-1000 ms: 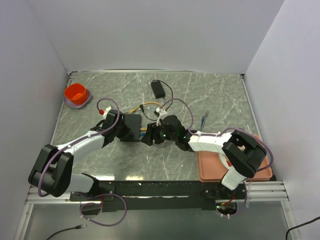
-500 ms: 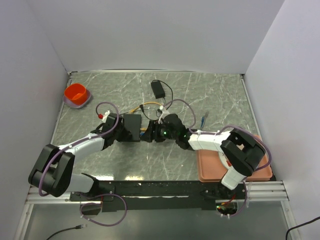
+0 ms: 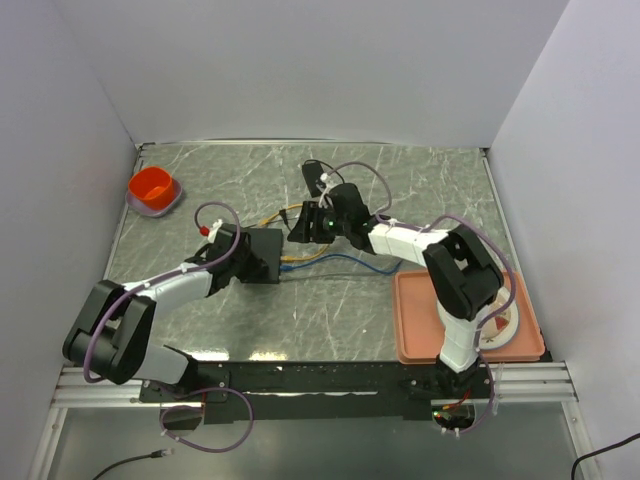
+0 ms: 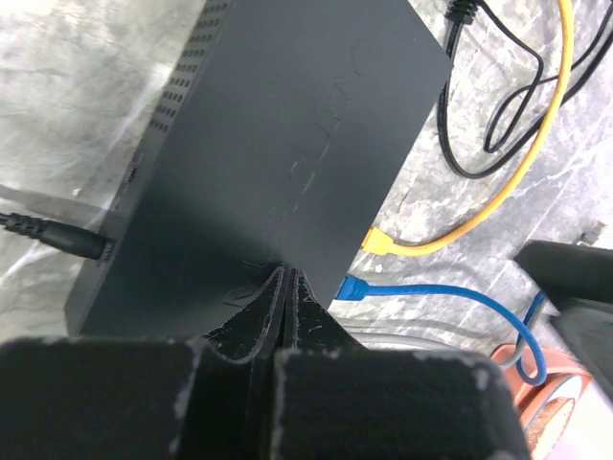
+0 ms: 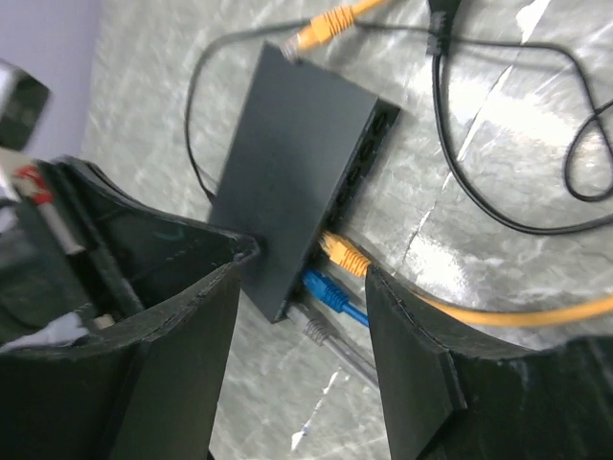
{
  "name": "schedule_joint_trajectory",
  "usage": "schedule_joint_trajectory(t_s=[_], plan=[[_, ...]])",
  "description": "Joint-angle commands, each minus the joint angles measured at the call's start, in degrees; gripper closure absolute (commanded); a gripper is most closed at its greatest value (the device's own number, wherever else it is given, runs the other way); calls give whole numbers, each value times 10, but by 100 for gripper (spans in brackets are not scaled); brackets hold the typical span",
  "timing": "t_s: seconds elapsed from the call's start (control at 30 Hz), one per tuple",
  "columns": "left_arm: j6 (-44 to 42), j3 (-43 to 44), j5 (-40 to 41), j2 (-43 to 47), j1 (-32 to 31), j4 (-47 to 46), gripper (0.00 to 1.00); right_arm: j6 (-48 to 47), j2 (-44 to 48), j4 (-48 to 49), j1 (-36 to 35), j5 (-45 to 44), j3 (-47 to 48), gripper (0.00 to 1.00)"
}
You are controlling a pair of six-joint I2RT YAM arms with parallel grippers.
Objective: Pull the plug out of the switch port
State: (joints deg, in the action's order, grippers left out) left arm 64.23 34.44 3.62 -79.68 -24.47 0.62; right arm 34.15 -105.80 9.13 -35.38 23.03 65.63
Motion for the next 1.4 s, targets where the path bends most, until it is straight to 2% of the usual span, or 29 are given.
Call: schedule_joint_trajectory(t_s=[0.0,0.2,0.43,0.8,1.03,1.37], plan=[[14,14,-19,-9,-1,-26,99,-48,-19,-25,-1,43,40,37],[12,15,-19,-8,-1,-29,99,-34,-35,40,14,98,17,37],[13,12,-12,0,4,-13,99,-26,-81,51,25,148,51,37],[9,-2,-16,23,24,-8,99,-20,-134,75,31,134,75,38],[13,-6,-23,21,25,-8,99,4,-162,100,30,152,84,43],[19,-9,-31,12,25,-12,99,-1,-193,106,32,165,104,44]])
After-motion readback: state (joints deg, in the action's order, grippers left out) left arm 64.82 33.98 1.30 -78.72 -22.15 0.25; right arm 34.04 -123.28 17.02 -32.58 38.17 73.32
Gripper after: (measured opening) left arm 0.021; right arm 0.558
